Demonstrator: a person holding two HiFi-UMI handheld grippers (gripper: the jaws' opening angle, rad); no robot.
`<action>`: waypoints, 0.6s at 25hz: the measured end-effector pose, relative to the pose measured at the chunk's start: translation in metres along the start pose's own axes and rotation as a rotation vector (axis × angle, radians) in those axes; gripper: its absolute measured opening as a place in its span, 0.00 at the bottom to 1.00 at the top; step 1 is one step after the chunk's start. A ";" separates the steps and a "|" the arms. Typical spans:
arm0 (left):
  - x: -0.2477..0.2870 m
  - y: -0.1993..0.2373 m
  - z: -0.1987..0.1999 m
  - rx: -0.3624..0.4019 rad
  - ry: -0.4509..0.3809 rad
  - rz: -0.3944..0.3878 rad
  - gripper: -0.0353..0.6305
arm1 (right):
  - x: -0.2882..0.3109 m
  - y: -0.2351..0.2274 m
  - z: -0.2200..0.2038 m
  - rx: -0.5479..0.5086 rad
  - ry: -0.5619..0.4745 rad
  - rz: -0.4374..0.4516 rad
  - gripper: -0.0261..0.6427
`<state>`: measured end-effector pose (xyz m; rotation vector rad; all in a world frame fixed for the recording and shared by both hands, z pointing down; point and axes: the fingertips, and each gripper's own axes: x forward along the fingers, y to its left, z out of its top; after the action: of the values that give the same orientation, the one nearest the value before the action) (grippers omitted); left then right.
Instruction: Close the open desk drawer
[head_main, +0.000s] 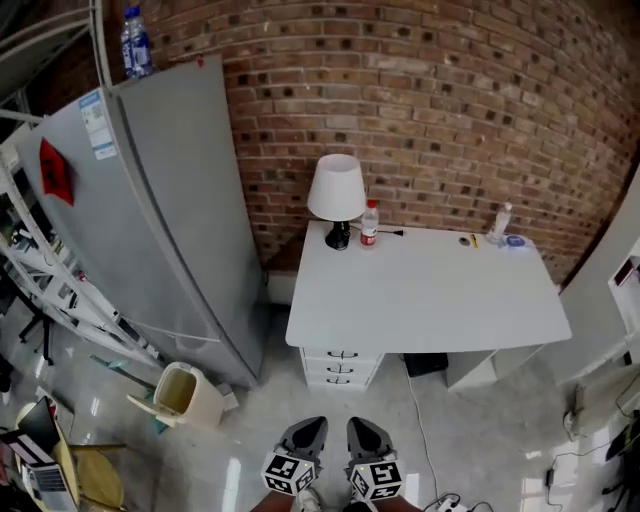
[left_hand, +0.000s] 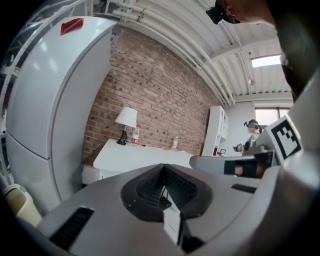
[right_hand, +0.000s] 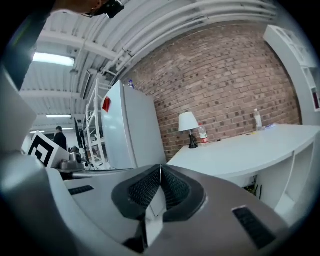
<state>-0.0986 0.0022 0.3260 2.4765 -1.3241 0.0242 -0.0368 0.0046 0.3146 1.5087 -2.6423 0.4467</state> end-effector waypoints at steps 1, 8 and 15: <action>-0.003 -0.003 0.007 0.001 -0.007 0.001 0.06 | -0.003 0.001 0.006 -0.014 -0.004 -0.004 0.08; -0.013 -0.008 0.058 0.080 -0.045 0.010 0.06 | -0.024 -0.023 0.038 -0.161 -0.017 -0.069 0.08; -0.027 -0.009 0.096 0.091 -0.120 0.068 0.06 | -0.029 -0.016 0.086 -0.231 -0.094 -0.091 0.08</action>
<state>-0.1196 0.0000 0.2283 2.5423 -1.4873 -0.0507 -0.0011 -0.0033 0.2298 1.6022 -2.5712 0.0622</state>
